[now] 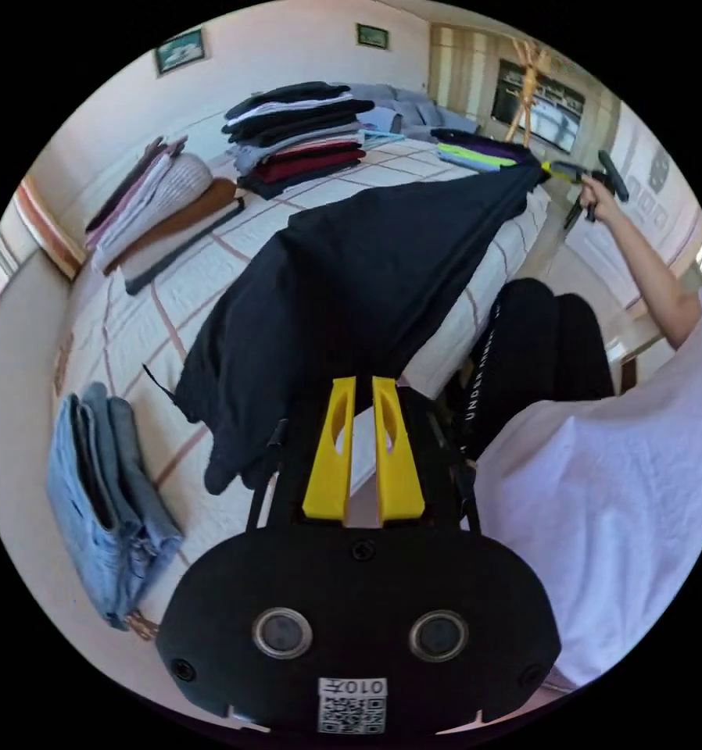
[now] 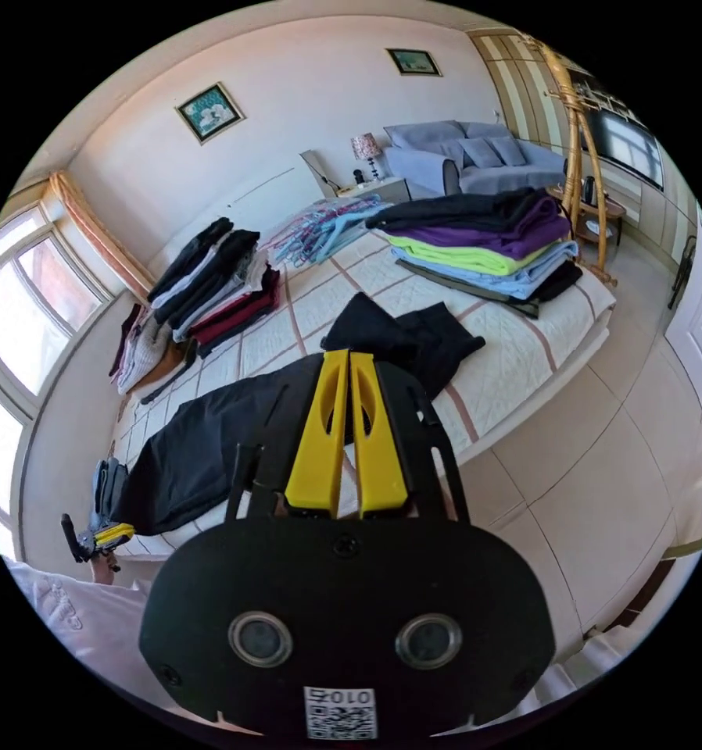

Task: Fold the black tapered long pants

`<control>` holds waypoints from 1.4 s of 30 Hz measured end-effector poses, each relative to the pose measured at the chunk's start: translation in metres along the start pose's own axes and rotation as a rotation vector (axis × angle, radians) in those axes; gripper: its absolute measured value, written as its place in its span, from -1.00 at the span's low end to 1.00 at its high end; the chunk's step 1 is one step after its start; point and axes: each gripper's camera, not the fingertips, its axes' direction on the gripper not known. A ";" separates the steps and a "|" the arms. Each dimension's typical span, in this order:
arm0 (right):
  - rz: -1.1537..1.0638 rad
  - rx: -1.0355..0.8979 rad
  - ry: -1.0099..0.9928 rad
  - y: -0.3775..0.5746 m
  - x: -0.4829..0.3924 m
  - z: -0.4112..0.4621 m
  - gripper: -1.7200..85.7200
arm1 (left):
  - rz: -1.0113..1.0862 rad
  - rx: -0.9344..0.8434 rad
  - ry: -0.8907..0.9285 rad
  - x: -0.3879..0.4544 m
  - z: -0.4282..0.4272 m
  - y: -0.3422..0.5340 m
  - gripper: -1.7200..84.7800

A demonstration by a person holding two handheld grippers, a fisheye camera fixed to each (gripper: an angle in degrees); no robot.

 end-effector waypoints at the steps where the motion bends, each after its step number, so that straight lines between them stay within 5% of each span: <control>1: -0.012 0.018 -0.007 -0.001 -0.004 -0.006 -0.91 | 0.049 0.000 -0.066 0.014 -0.002 -0.003 -0.82; 23: -0.377 0.358 -0.008 -0.018 -0.181 -0.162 -0.91 | 0.265 0.093 -0.501 0.120 -0.028 -0.030 -0.70; 34: -0.371 0.364 0.059 -0.016 -0.194 -0.185 -0.91 | 0.344 0.149 -0.424 0.107 -0.033 -0.022 -0.91; 42: -0.309 0.138 0.145 -0.062 -0.170 -0.107 -0.91 | -0.037 0.264 -0.156 -0.081 -0.096 -0.052 -0.96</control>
